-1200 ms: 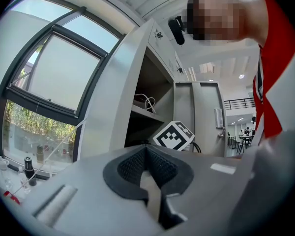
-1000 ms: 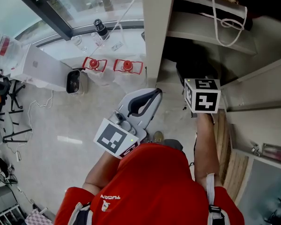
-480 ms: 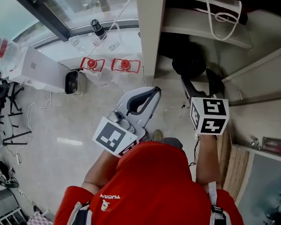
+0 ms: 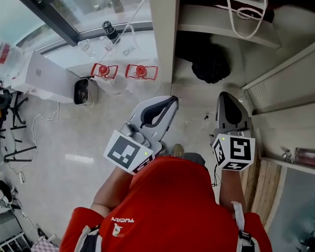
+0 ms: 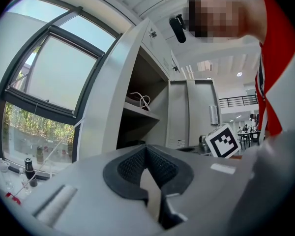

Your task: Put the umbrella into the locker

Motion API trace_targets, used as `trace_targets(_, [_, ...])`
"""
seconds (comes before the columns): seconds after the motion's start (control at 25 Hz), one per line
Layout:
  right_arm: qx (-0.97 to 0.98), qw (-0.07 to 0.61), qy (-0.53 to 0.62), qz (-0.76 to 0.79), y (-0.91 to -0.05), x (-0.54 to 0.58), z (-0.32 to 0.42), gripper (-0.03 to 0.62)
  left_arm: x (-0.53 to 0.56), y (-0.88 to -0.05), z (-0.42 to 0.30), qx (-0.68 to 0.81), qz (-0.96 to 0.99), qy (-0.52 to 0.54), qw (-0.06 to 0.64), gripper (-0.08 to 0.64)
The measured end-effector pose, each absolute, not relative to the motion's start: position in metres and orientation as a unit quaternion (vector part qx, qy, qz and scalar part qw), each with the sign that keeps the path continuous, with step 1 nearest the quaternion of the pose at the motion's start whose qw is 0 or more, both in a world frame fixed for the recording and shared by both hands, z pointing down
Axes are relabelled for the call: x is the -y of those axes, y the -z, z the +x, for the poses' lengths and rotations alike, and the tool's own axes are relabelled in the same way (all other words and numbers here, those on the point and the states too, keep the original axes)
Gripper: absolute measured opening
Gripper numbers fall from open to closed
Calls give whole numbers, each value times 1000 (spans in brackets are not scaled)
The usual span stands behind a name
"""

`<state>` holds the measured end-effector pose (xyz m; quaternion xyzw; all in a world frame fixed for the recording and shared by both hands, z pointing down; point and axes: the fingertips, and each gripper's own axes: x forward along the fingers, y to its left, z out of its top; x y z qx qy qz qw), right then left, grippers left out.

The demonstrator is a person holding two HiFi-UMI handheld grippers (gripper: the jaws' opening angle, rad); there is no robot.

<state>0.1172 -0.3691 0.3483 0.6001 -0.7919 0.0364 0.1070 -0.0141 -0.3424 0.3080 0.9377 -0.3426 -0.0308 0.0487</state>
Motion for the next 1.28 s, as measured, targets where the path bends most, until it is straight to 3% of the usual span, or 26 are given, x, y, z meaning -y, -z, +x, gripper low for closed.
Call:
trace_targets(0.24, [840, -19, 14, 542, -301, 328, 95, 5, 331, -310, -17, 350, 936, 32, 28, 5])
trace_targets(0.4, [858, -63, 33, 509, -285, 302, 81, 4, 322, -309, -16, 344, 938, 31, 21, 5])
trace_targets(1.28, [871, -73, -1, 486, -293, 281, 60, 3, 304, -300, -11, 322, 946, 42, 18, 5])
